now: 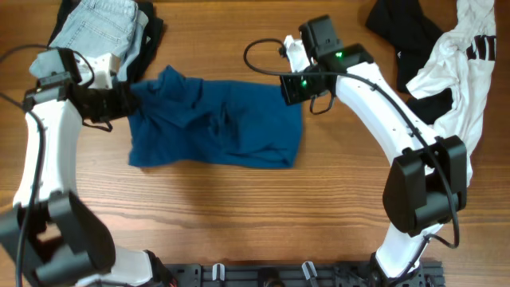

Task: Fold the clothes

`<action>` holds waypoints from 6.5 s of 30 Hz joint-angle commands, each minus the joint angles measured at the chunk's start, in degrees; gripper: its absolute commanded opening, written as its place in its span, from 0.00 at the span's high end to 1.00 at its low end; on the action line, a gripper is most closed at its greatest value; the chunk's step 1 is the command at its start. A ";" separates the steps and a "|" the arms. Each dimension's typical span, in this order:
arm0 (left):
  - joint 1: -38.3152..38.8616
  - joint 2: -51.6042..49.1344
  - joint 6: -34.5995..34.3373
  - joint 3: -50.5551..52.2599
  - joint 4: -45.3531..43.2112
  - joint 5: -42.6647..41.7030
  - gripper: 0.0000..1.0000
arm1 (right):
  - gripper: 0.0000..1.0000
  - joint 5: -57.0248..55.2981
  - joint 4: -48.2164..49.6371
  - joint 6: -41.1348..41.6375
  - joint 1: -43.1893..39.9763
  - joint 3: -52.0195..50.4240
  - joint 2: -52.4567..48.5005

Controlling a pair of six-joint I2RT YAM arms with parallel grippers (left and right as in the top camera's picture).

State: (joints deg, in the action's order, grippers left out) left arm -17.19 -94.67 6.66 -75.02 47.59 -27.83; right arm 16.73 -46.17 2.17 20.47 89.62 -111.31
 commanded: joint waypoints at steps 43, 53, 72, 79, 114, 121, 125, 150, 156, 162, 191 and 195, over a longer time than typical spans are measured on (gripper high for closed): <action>52.94 -7.34 -11.34 -1.07 -27.50 3.63 0.96 | 0.96 18.84 1.75 5.49 -30.91 -1.99 17.94; 53.66 -7.45 -11.82 -1.11 -30.29 2.64 0.10 | 0.96 18.84 1.55 5.46 -30.91 -1.99 17.94; 29.42 5.88 -22.58 -10.73 -12.79 5.03 0.00 | 0.60 20.90 -0.83 -2.89 -26.05 -1.99 17.44; 16.70 5.60 -21.84 -10.71 -1.86 5.73 0.00 | 0.28 20.61 -2.56 -17.44 -13.18 -1.99 11.69; 14.34 -2.86 -20.37 -10.54 1.25 7.17 0.00 | 0.88 19.76 -9.38 -19.04 -7.08 -1.95 -1.18; 14.34 -2.99 -20.37 -10.47 0.68 7.41 0.00 | 0.12 19.15 -4.11 -21.88 -2.60 -1.99 -2.12; 14.34 -3.48 -20.37 -10.47 0.70 7.39 0.00 | 0.08 14.56 0.28 -21.79 1.16 -1.99 -2.99; 14.34 -6.19 -20.35 -10.43 0.81 7.37 0.00 | 0.96 4.00 -13.03 -6.45 -7.56 -1.81 2.08; 14.36 -6.19 -20.35 -10.43 0.79 7.37 0.00 | 0.94 4.02 -12.04 -6.58 -9.40 -3.21 0.72; 14.43 -6.19 -20.35 -10.43 2.10 7.34 0.00 | 0.20 1.86 -12.04 -6.43 -9.60 -3.39 0.28; 50.73 -20.37 -11.61 -10.38 3.72 4.17 0.00 | 0.06 2.60 -9.88 3.76 -26.56 5.20 0.63; 50.29 -24.44 -11.58 -10.38 4.61 11.26 0.00 | 0.07 2.58 -9.77 3.78 -26.53 5.20 0.63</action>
State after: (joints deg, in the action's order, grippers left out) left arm 33.80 -115.74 -4.16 -85.62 51.37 -23.16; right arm 18.81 -55.99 5.17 -6.31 93.60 -110.56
